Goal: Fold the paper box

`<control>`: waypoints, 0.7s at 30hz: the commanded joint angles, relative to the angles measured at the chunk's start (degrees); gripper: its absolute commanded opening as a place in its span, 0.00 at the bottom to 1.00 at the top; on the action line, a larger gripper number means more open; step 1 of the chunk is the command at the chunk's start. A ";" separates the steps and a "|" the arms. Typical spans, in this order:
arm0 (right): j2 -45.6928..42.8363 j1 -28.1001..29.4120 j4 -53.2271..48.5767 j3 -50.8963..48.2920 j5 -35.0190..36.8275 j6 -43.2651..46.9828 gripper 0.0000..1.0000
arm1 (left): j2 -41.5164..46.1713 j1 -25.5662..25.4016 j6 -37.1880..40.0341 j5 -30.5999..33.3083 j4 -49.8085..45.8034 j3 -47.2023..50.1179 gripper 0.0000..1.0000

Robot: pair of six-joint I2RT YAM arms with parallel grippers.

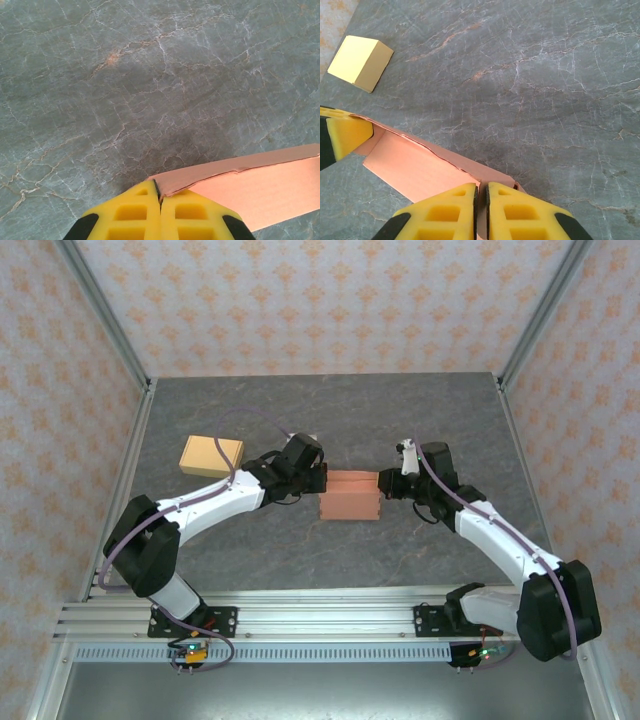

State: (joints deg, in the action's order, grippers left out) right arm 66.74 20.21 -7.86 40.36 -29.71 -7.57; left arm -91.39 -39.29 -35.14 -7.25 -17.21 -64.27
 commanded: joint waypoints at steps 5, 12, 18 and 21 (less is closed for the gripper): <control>-0.69 0.62 3.33 -1.72 -1.77 -0.50 0.13 | -0.74 -1.58 -0.49 0.06 5.57 0.37 0.01; -2.89 0.58 14.46 -8.38 -0.25 -2.66 0.13 | 0.91 -5.30 3.26 9.92 8.96 4.67 0.00; -2.37 0.61 31.25 -14.13 3.41 -7.81 0.11 | 4.77 -6.35 3.41 17.95 13.69 8.83 0.00; -0.17 0.62 34.63 -13.28 3.71 -7.90 0.11 | 5.63 -6.38 3.93 20.50 15.91 9.51 0.00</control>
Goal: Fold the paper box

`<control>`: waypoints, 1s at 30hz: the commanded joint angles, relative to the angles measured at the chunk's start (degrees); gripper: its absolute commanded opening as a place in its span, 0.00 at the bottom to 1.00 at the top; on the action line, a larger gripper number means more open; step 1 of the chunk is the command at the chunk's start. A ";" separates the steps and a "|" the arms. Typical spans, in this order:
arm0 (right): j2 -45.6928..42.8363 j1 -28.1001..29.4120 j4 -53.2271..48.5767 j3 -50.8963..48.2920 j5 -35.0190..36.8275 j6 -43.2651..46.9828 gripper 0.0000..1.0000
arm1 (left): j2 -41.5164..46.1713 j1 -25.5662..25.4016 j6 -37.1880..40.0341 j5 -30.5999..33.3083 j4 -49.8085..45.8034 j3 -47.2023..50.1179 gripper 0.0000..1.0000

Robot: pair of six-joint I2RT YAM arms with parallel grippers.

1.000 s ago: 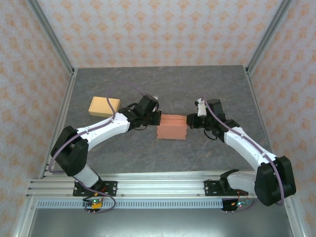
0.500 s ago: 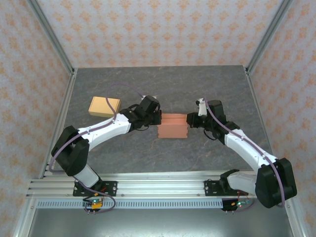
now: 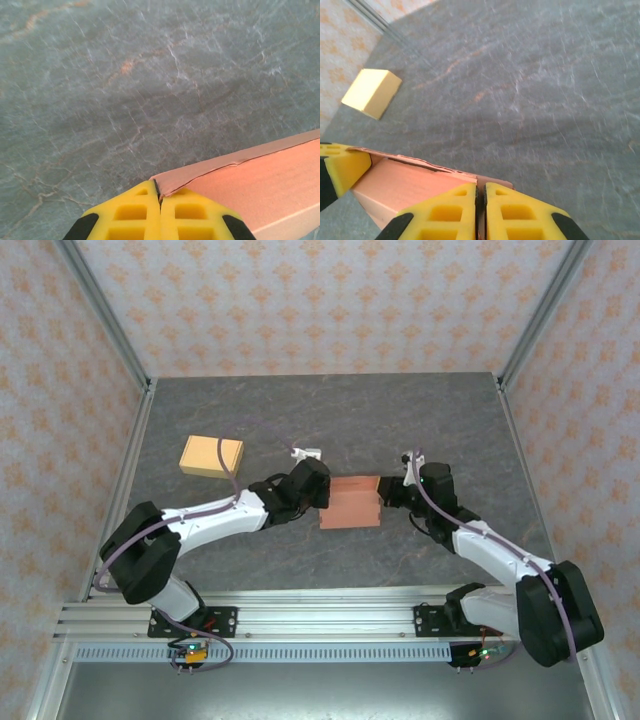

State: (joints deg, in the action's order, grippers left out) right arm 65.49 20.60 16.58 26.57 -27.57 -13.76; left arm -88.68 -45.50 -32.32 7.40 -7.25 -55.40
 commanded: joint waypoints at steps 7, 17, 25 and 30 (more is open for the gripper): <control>2.63 0.23 7.06 4.77 3.48 -6.47 0.48 | 2.29 -0.18 1.38 11.49 7.68 1.10 0.00; 6.47 -0.06 -21.29 20.40 7.74 -46.49 0.99 | 1.28 -0.15 7.36 16.35 10.32 0.98 0.00; 18.35 0.37 -30.08 25.62 -1.46 -67.37 0.99 | -0.58 -0.29 12.37 20.27 16.85 1.70 0.00; 19.32 0.43 -21.48 22.77 -1.03 -74.85 0.99 | -3.38 -0.42 13.84 21.92 21.47 2.00 0.00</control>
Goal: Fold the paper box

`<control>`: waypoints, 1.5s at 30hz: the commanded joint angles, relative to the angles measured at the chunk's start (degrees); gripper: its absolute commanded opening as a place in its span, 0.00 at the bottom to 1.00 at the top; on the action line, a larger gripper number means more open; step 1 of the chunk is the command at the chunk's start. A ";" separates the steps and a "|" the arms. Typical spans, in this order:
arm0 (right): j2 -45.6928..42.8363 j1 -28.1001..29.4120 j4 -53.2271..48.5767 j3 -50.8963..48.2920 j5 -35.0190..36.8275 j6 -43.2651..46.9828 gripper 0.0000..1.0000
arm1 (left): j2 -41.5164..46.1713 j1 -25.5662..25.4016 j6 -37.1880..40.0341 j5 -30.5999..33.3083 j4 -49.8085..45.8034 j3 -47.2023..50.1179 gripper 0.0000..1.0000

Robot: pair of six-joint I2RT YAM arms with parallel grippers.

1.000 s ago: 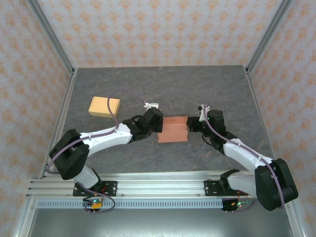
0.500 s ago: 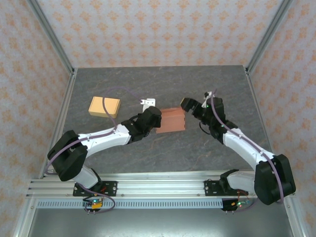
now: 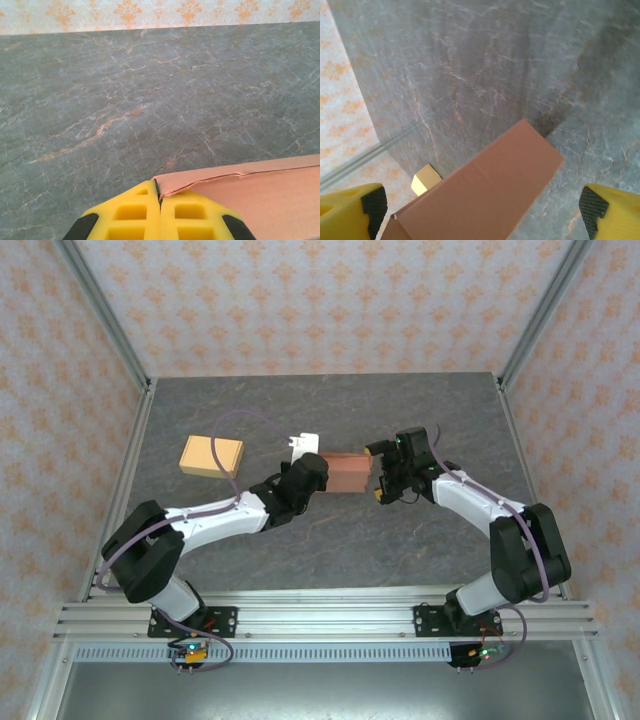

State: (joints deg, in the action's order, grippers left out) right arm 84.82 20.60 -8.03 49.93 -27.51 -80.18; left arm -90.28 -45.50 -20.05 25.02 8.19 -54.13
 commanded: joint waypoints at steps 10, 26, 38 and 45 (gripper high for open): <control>2.68 0.42 5.47 0.26 0.92 -12.27 0.98 | -7.49 -1.46 1.33 4.54 15.69 3.35 0.00; 11.41 0.01 10.04 2.11 5.97 -13.17 0.59 | -13.93 -1.10 1.79 1.66 10.78 -3.21 0.00; 14.10 -2.14 5.13 5.38 5.03 -15.16 0.44 | -4.61 4.69 3.86 -21.77 18.41 2.93 0.59; 14.09 -2.63 -0.14 8.06 3.77 -13.84 0.42 | 4.66 9.45 2.47 -29.89 18.07 5.57 0.70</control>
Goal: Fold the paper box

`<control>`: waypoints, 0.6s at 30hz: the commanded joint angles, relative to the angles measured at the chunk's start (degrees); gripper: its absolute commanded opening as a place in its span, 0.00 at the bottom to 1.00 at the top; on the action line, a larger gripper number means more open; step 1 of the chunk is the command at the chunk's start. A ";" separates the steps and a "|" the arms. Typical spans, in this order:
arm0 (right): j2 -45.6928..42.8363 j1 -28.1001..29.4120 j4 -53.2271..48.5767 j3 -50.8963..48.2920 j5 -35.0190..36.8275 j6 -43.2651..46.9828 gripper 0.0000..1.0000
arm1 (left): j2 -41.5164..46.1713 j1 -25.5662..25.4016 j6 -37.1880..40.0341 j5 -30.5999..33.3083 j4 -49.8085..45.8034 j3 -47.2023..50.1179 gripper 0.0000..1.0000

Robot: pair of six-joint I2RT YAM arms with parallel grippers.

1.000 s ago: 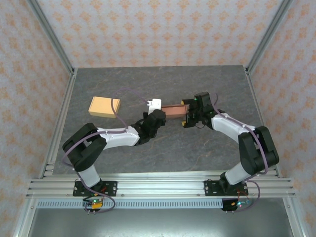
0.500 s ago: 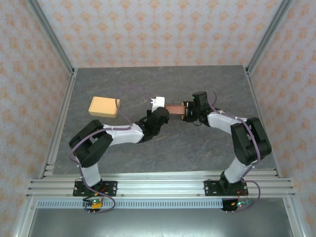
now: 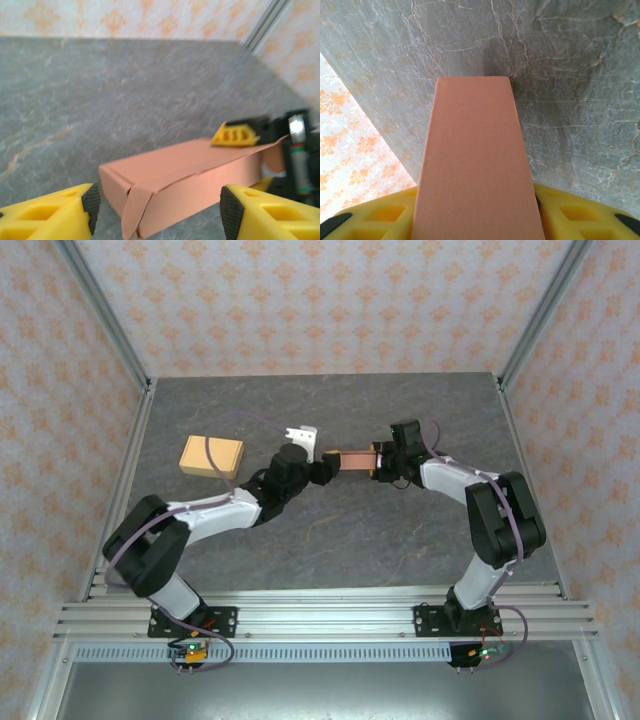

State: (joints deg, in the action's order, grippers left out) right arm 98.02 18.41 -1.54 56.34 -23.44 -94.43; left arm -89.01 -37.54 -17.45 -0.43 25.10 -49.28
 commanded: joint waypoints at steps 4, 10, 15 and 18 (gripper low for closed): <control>0.22 -0.72 -10.66 3.09 -0.73 1.65 0.38 | 3.91 5.45 -4.08 -5.90 -3.52 -2.24 0.73; 0.71 -1.65 -16.52 6.90 -1.06 4.39 0.36 | -4.10 8.18 -10.63 -7.95 -14.42 -13.79 0.70; 3.68 -2.46 -17.66 9.47 -3.16 4.61 0.36 | -10.55 8.15 -17.73 -11.14 -12.04 -16.35 0.61; 5.10 -2.85 -18.21 10.56 -4.53 4.65 0.36 | -11.88 8.23 -18.67 -12.63 -11.49 -16.33 0.60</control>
State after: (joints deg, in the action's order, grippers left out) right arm 101.30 15.90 -15.73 65.56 -26.65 -90.76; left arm -100.42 -29.28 -32.40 -10.50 14.35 -64.90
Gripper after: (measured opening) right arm 0.497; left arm 0.605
